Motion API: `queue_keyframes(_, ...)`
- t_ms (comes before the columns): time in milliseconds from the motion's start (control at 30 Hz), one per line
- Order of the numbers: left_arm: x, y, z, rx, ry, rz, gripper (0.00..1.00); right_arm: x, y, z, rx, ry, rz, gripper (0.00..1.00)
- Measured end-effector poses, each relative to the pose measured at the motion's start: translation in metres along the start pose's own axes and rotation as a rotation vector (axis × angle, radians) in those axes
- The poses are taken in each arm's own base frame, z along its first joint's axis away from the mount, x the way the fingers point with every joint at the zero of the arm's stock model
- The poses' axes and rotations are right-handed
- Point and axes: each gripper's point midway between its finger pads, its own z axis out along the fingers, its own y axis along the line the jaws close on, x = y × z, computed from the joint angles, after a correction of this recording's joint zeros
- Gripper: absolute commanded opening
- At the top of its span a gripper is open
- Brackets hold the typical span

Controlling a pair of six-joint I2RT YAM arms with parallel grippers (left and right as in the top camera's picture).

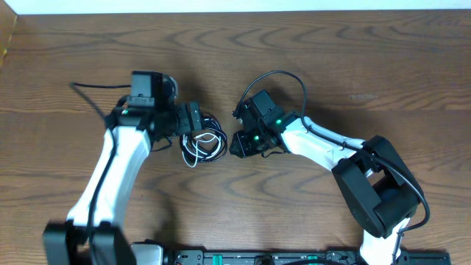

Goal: Untangle cables
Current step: 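Raise the left gripper and move it onto the cable bundle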

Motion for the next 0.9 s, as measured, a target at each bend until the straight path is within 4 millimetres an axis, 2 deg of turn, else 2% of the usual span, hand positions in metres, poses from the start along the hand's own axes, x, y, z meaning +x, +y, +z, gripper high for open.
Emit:
queue_keyframes(33,0.004,0.003,0.007,-0.008,0.027,-0.006,0.95,0.0,0.0,0.0,0.001,0.002,0.001,0.31)
queue_keyframes(67,0.006,0.005,0.013,-0.015,0.048,-0.01,0.84,0.001,-0.001,0.0,0.003,0.005,0.002,0.31)
queue_keyframes(133,0.01,0.008,0.021,-0.023,0.074,-0.013,0.53,0.003,-0.001,0.0,0.004,0.01,0.001,0.31)
queue_keyframes(167,0.011,0.009,0.024,-0.026,0.081,-0.016,0.45,0.003,-0.001,0.0,0.005,0.012,-0.001,0.31)
queue_keyframes(233,0.012,0.011,0.028,-0.029,0.094,-0.016,0.42,0.004,-0.002,0.0,0.007,0.016,-0.002,0.31)
queue_keyframes(433,0.02,0.017,0.042,-0.043,0.144,-0.022,0.42,0.005,-0.002,0.0,0.009,0.021,-0.003,0.32)
queue_keyframes(633,0.023,0.021,0.054,-0.05,0.168,-0.026,0.08,0.006,-0.004,0.0,0.021,0.021,-0.002,0.32)
queue_keyframes(767,0.024,0.02,0.056,-0.043,0.177,-0.025,0.08,0.008,-0.007,0.0,0.032,0.028,0.001,0.32)
queue_keyframes(900,0.028,0.009,0.055,0.023,0.201,-0.033,0.07,0.009,-0.008,-0.001,0.035,0.036,-0.014,0.31)
